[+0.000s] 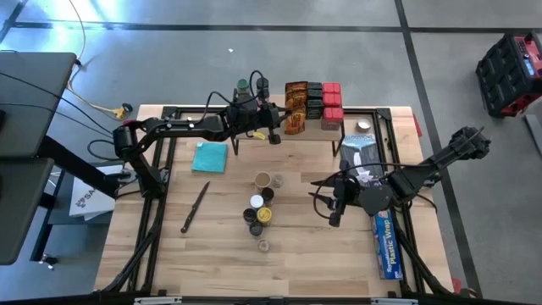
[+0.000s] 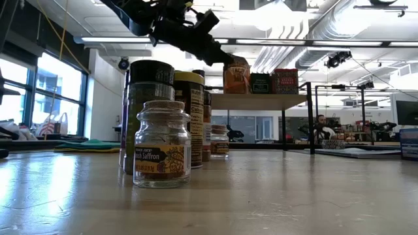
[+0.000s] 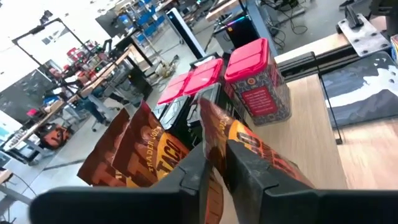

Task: Shelf spices
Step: Put the orange seasoning pack on the shelf

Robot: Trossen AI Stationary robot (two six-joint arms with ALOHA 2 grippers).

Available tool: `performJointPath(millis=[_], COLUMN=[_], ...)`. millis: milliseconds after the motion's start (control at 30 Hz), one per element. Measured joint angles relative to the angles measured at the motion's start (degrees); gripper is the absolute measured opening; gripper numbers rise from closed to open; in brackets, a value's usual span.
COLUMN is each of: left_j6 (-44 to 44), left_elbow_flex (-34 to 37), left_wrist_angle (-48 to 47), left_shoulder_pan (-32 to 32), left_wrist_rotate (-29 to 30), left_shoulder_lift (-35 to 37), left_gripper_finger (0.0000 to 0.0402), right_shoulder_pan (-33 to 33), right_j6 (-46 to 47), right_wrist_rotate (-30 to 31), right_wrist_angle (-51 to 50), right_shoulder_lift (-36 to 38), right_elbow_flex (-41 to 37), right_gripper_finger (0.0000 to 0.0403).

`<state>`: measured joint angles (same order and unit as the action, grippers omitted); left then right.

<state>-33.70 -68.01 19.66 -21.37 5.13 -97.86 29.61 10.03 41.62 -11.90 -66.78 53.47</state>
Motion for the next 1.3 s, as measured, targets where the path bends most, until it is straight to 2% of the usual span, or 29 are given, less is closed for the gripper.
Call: performJointPath(millis=[167,333,733,1033,1233,1300], left_j6=[-1.48,-3.79,-3.95,-7.65,-10.40,-10.29], left_elbow_flex=[0.00,0.00,0.02,-2.23,-4.15,-4.15], left_wrist_angle=[0.14,0.55,1.16,0.76,-0.66,-1.66], left_shoulder_pan=[0.00,0.44,1.43,2.34,2.25,2.27], left_wrist_rotate=[0.14,0.33,-0.08,-0.96,-1.87,-1.90], left_shoulder_lift=[0.00,0.00,0.00,0.02,0.11,0.11], left_gripper_finger=[0.0075,0.0082,0.0074,0.0006,0.0002,0.0001], right_shoulder_pan=[0.00,-0.85,-12.85,-18.13,-23.74,-26.76], right_j6=[0.01,0.58,-0.54,-11.47,-25.97,-29.17], right_wrist_rotate=[0.00,-0.06,-7.14,-7.21,-8.62,-11.44], right_wrist_angle=[-0.01,-1.56,-5.60,-6.39,-10.61,-13.43], right_shoulder_lift=[0.00,0.00,-0.01,-0.04,-0.04,-0.04], right_elbow_flex=[-0.02,-0.04,-0.07,3.65,9.76,12.50], right_gripper_finger=[0.0128,0.0128,0.0128,0.0128,0.0128,0.0128])
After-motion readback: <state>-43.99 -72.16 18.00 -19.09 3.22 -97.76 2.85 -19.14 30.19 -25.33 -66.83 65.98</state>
